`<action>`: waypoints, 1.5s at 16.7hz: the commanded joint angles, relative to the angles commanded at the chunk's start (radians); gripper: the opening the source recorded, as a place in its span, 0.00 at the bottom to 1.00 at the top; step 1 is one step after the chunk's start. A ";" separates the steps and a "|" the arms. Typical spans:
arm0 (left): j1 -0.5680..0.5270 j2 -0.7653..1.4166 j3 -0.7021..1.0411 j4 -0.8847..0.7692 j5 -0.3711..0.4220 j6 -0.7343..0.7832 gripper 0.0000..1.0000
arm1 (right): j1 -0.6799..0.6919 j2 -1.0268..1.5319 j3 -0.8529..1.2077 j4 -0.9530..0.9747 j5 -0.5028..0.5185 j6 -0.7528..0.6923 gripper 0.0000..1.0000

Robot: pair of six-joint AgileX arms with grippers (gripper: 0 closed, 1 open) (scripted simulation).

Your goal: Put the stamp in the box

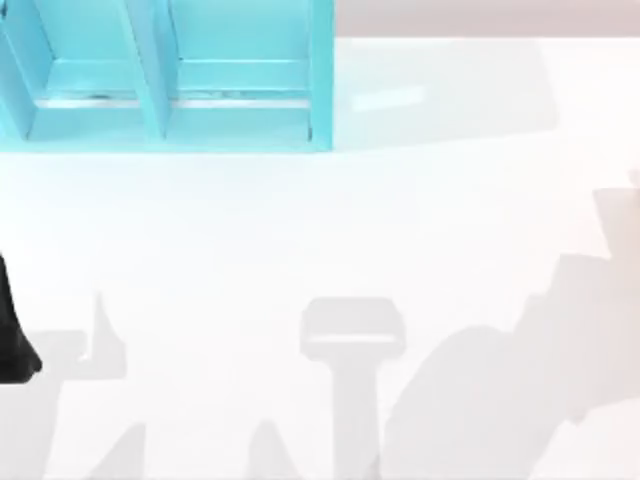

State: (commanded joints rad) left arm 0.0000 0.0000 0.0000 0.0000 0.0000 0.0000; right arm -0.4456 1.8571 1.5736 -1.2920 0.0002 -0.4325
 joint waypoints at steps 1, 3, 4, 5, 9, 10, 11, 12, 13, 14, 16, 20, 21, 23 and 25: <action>0.000 0.000 0.000 0.000 0.000 0.000 1.00 | 0.000 0.002 -0.035 0.043 0.000 0.001 0.00; 0.000 0.000 0.000 0.000 0.000 0.000 1.00 | 0.000 0.008 -0.109 0.126 -0.001 0.001 0.00; 0.000 0.000 0.000 0.000 0.000 0.000 1.00 | 0.000 0.011 -0.136 0.154 -0.001 0.001 0.00; 0.000 0.000 0.000 0.000 0.000 0.000 1.00 | 0.000 0.012 -0.152 0.171 -0.001 0.001 0.00; 0.000 0.000 0.000 0.000 0.000 0.000 1.00 | 0.000 0.013 -0.158 0.177 -0.001 0.001 0.00; 0.000 0.000 0.000 0.000 0.000 0.000 1.00 | 0.000 0.013 -0.158 0.177 -0.001 0.001 0.08; 0.000 0.000 0.000 0.000 0.000 0.000 1.00 | 0.000 0.013 -0.158 0.177 -0.001 0.001 0.15; 0.000 0.000 0.000 0.000 0.000 0.000 1.00 | 0.000 0.013 -0.158 0.177 -0.001 0.001 0.23; 0.000 0.000 0.000 0.000 0.000 0.000 1.00 | 0.000 0.013 -0.158 0.177 -0.001 0.001 0.30; 0.000 0.000 0.000 0.000 0.000 0.000 1.00 | 0.000 0.013 -0.158 0.177 -0.001 0.001 0.38; 0.000 0.000 0.000 0.000 0.000 0.000 1.00 | 0.000 0.013 -0.158 0.177 -0.001 0.001 0.53; 0.000 0.000 0.000 0.000 0.000 0.000 1.00 | 0.000 0.013 -0.158 0.177 -0.001 0.001 0.83; 0.000 0.000 0.000 0.000 0.000 0.000 1.00 | 0.000 0.013 -0.158 0.177 -0.001 0.001 0.90; 0.000 0.000 0.000 0.000 0.000 0.000 1.00 | 0.000 0.013 -0.158 0.177 -0.001 0.001 1.00; 0.000 0.000 0.000 0.000 0.000 0.000 1.00 | 0.000 0.013 -0.158 0.177 -0.001 0.001 1.00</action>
State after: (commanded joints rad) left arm 0.0000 0.0000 0.0000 0.0000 0.0000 0.0000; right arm -0.4459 1.8699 1.4156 -1.1153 -0.0007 -0.4312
